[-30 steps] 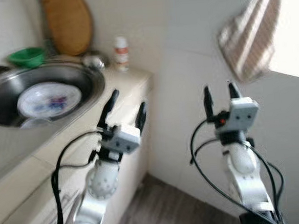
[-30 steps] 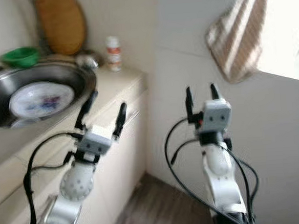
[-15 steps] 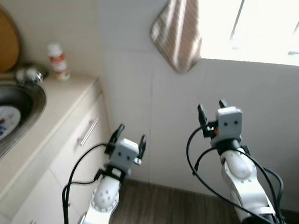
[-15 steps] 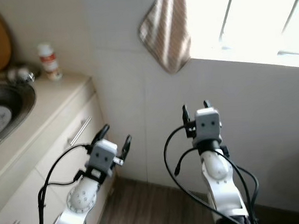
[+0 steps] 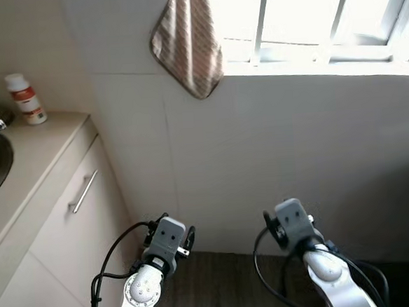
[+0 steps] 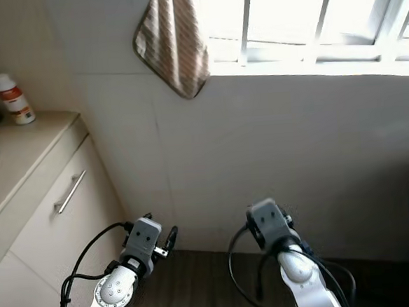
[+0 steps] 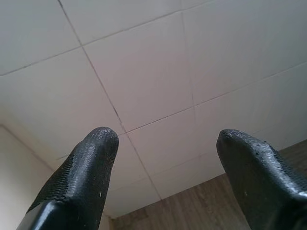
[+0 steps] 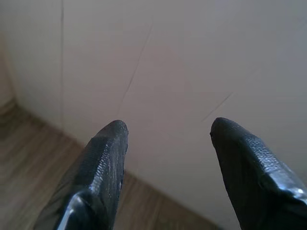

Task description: Kitchen organization

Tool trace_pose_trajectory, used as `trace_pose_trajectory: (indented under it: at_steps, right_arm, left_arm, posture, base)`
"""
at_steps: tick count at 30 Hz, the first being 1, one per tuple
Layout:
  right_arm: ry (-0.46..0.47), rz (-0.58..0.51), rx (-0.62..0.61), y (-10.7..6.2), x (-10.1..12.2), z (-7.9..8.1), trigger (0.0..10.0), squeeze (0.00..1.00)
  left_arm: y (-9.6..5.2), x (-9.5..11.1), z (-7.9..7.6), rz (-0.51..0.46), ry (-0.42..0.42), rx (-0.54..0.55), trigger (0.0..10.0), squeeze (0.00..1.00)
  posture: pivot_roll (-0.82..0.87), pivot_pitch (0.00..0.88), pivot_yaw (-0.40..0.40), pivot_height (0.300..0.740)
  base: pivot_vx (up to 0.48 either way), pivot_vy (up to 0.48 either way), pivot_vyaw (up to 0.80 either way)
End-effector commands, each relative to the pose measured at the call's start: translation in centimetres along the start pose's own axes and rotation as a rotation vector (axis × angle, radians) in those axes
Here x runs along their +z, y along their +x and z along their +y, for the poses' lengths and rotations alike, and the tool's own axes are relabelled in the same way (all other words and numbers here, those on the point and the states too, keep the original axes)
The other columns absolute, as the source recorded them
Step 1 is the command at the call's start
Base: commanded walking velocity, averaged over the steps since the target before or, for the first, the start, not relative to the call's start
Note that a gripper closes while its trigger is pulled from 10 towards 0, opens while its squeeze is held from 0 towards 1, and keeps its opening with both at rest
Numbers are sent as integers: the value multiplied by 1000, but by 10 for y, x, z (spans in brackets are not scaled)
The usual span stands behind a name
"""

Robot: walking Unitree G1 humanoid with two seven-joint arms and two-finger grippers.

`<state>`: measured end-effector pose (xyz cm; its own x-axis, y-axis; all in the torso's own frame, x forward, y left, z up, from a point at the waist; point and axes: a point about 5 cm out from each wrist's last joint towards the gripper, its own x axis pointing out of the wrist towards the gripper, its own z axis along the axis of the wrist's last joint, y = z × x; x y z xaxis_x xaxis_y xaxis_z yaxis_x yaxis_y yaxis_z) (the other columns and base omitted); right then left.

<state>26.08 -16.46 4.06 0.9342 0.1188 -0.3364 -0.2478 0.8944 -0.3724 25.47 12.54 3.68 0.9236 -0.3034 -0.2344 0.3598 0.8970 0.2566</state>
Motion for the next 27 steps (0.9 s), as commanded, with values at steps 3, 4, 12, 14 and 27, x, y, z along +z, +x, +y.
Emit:
trace_pose_trajectory:
  at_steps: [3, 4, 12, 14, 27]
  right_arm:
    - [19, 37, 18, 1, -5, 1, 10000, 0]
    - [31, 41, 16, 1, -6, 2, 10000, 0]
    - [51, 52, -4, 2, -7, 0, 10000, 0]
    - [52, 53, -5, 2, -7, 0, 10000, 0]
    - [91, 62, -31, 3, -9, -4, 10000, 0]
  left_arm:
    - [2, -1, 2, 14, -8, -11, 10000, 0]
    - [3, -1, 2, 14, -6, -15, 10000, 0]
    - [6, 0, 2, 5, -10, -24, 10000, 0]
    - [6, 0, 2, 5, -10, -24, 10000, 0]
    - [7, 1, 1, -26, -55, -26, 10000, 0]
  posture:
    - [2, 0, 3, 740]
    - [-3, 0, 6, 740]
    - [-8, 0, 12, 740]
    - [-8, 0, 12, 740]
    - [-8, 0, 6, 740]
  base:
    - [0, 0, 0]
    - [0, 0, 0]
    - [0, 0, 0]
    - [0, 0, 0]
    - [0, 0, 0]
